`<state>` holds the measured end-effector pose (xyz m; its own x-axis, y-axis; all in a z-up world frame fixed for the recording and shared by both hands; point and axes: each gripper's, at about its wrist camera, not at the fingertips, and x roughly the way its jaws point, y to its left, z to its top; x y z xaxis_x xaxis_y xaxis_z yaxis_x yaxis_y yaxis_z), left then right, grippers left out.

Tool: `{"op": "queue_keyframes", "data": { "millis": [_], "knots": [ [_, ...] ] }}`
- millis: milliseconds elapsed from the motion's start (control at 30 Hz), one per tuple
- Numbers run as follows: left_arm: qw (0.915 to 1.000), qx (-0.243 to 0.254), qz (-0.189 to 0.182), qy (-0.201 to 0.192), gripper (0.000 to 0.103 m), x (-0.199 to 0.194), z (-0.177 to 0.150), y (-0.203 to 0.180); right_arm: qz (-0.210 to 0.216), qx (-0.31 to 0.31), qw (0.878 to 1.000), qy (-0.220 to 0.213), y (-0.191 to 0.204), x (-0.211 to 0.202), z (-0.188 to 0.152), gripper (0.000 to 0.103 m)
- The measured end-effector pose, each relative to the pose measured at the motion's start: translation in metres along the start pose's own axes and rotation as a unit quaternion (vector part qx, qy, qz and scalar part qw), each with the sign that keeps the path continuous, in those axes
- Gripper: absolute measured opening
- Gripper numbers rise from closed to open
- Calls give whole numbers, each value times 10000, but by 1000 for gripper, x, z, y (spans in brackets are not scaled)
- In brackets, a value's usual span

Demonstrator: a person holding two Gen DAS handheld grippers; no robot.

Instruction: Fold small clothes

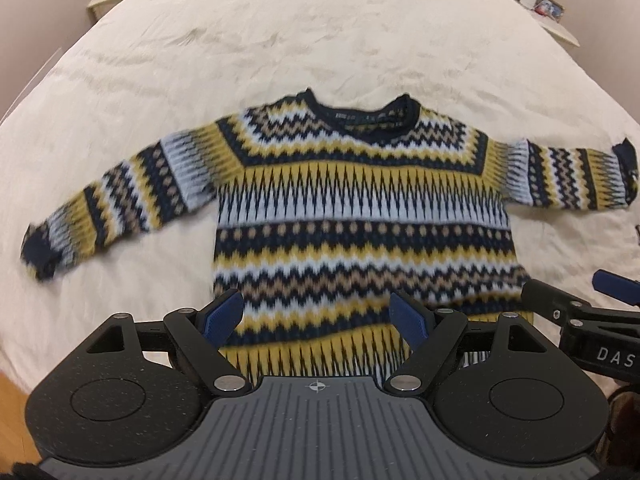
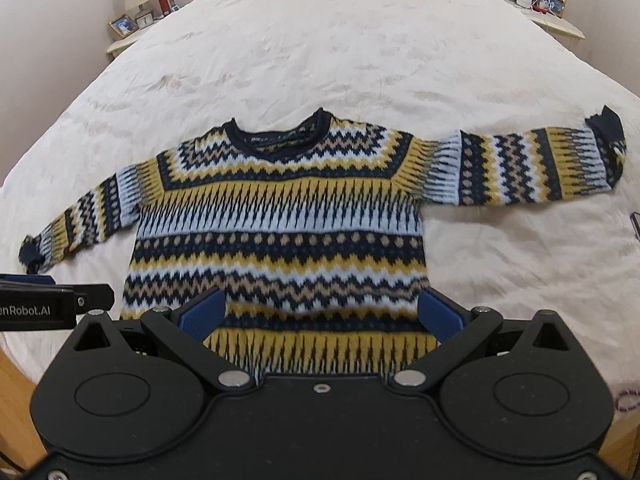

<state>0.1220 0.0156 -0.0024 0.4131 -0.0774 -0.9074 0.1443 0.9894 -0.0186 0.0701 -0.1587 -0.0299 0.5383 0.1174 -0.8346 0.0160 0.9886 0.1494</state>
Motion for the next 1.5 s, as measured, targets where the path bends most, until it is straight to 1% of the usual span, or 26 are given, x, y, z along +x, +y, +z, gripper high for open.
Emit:
{"op": "queue_keyframes", "data": {
  "millis": [100,267,367,500,567,733,800,867,933,1100,1267,1367,1400,1467,1500],
  "knots": [
    [9999,72,-108,-34,80,10,15,4,82,108,9999,-43,2,11,12,102],
    [9993,224,-271,-99,79,26,36,11,52,253,9996,-73,6,30,27,101],
    [9984,358,-436,-73,79,38,46,15,-34,229,9997,-68,9,41,33,94],
    [9966,424,-705,-84,79,55,55,20,-218,229,9995,-81,13,51,41,94],
    [9960,448,-778,-54,79,64,59,21,-287,249,9993,-58,12,58,45,94],
    [9963,456,-726,-50,79,80,64,17,-334,194,9992,-45,4,69,52,93],
    [9969,418,-657,-73,79,84,65,14,-291,64,9995,-45,-1,75,57,93],
    [9976,331,-606,-72,79,87,66,13,-281,-133,9995,-5,-7,81,64,90],
    [9984,206,-521,-79,79,88,68,10,-263,-230,9994,-29,-16,86,73,90],
    [9991,-284,-291,-85,79,85,68,-1,-344,-134,9993,-65,-56,93,91,90],
    [9986,-503,-142,-61,79,87,62,-24,-683,-102,9975,-178,-118,94,108,90],
    [9979,-642,-120,-36,79,87,63,-39,-966,-62,9950,-242,-160,94,119,89],
    [9976,-676,-126,-15,79,87,64,-43,-1044,-43,9942,-254,-173,94,122,89],
    [9971,-748,-119,1,79,86,64,-52,-1190,-7,9925,-283,-201,93,131,83],
    [9969,-776,-103,1,79,86,64,-56,-1265,15,9915,-294,-218,93,136,81]
  ]
}}
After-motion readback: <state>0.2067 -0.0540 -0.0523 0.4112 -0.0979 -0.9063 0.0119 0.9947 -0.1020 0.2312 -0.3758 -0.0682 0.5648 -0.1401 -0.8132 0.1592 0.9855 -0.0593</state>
